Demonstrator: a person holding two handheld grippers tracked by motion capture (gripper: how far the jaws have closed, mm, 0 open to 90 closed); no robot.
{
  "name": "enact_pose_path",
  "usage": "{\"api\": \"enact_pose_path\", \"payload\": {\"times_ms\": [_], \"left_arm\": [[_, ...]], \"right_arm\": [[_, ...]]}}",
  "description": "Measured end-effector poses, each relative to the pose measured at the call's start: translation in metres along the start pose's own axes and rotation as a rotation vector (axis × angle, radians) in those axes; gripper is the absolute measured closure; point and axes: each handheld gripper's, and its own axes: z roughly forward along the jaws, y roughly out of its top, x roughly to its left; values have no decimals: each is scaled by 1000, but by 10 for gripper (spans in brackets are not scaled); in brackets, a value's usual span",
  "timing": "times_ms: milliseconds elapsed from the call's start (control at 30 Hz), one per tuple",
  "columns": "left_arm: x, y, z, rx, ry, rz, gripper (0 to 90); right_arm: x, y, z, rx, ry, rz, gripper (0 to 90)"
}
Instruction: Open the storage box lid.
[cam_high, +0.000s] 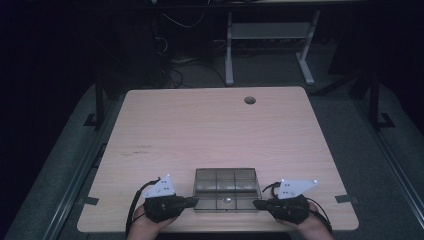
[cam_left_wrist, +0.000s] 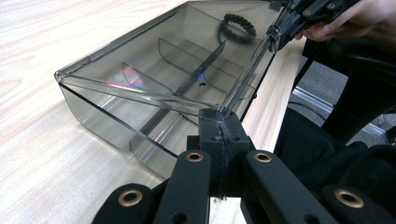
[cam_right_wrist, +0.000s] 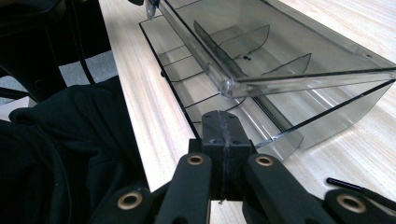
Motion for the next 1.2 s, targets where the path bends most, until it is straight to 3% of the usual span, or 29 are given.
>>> {"api": "enact_pose_path", "payload": {"times_ms": [533,1200], "left_arm": [[3,8,-3,-38,-19,-16,897],[6,22,-5,-69,-21,7,896]], "right_arm": [[0,0,0,-2,0,0,898],[0,0,0,-3,-1,-2,898]]}}
